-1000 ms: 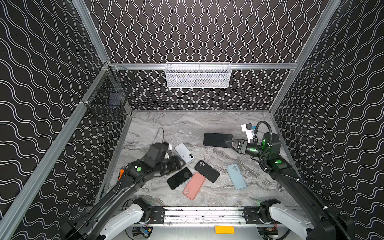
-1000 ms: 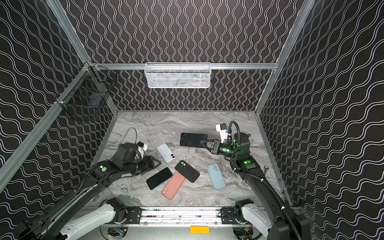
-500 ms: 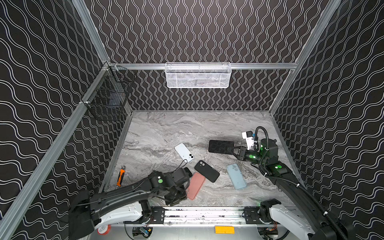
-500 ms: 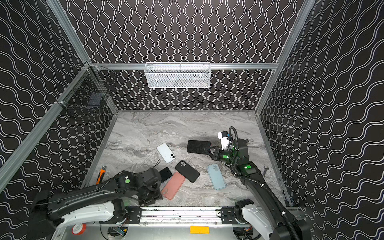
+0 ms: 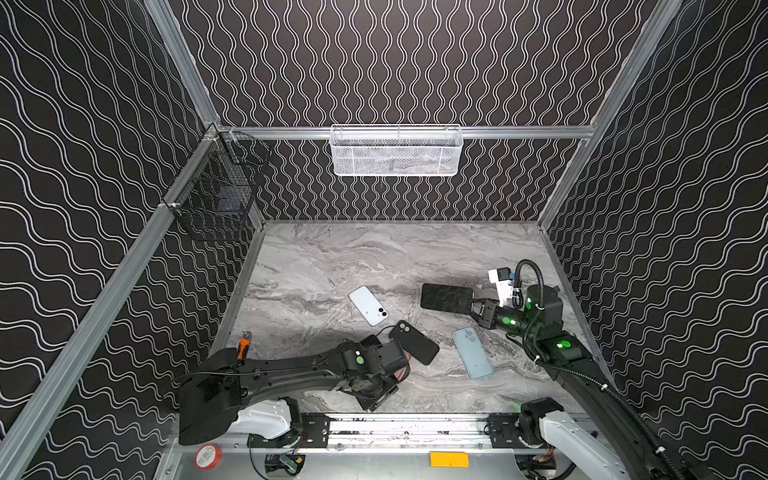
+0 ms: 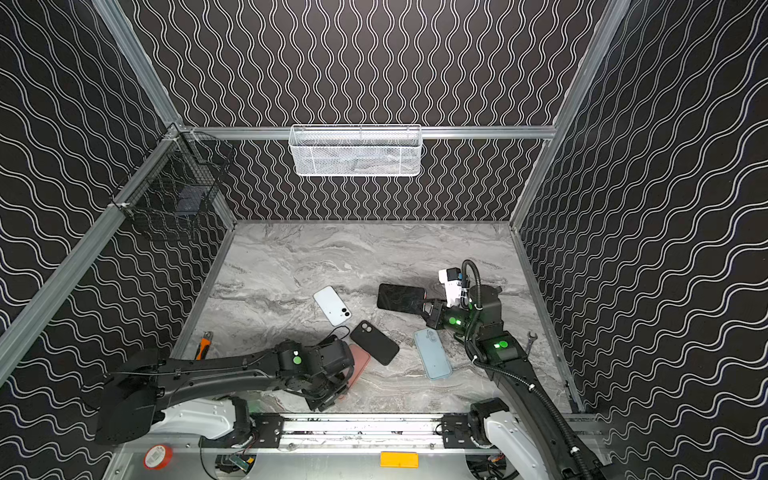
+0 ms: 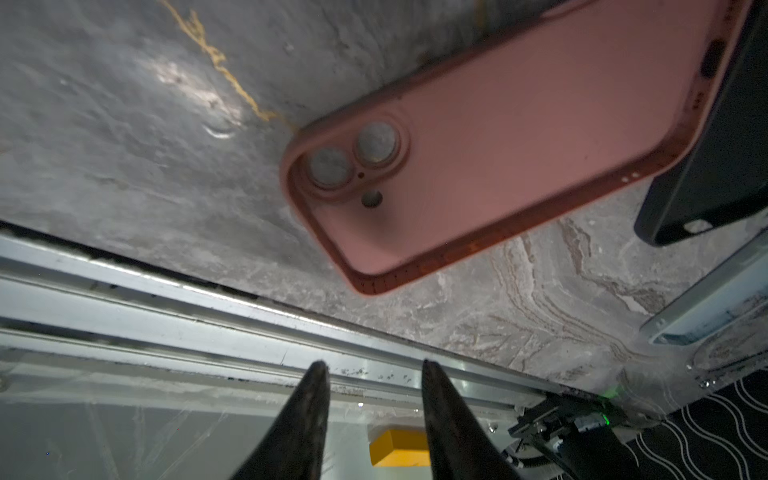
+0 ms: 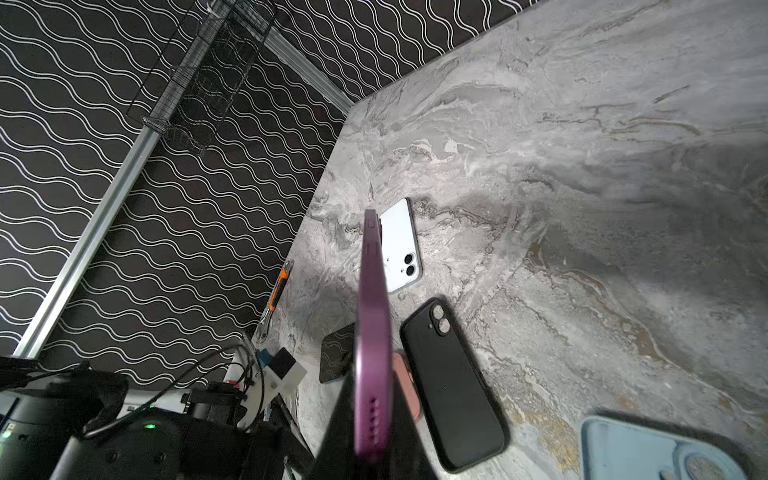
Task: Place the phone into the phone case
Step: 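Release the phone from the left gripper and reach toward the pink case, then grasp the pink case edge with the left gripper and lift it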
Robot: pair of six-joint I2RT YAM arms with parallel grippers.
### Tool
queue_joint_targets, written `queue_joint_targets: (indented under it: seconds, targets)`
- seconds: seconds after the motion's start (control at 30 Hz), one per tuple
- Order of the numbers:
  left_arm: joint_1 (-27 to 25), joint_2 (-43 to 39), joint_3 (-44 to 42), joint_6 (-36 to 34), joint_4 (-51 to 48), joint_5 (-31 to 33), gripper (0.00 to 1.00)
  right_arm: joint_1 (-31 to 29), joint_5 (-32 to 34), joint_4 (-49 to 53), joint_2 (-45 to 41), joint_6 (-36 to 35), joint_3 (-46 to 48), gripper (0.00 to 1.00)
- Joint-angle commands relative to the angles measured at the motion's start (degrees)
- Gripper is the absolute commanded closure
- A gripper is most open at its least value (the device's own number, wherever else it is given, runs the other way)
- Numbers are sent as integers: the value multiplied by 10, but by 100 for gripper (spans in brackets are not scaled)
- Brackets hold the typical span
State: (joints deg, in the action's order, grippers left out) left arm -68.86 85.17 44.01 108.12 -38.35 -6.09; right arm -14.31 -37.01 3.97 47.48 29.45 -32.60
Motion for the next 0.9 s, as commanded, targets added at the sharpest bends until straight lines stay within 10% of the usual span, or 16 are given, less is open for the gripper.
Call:
queue_joint_targets:
  seconds: [0.0,0.87]
  targets:
    - [-2,9,11,49,-12,22,59,-1,-13,-20,-2,1,1,100]
    - [1,33,-74,137,87,10,66,0,-5,6,9,-28,-15,100]
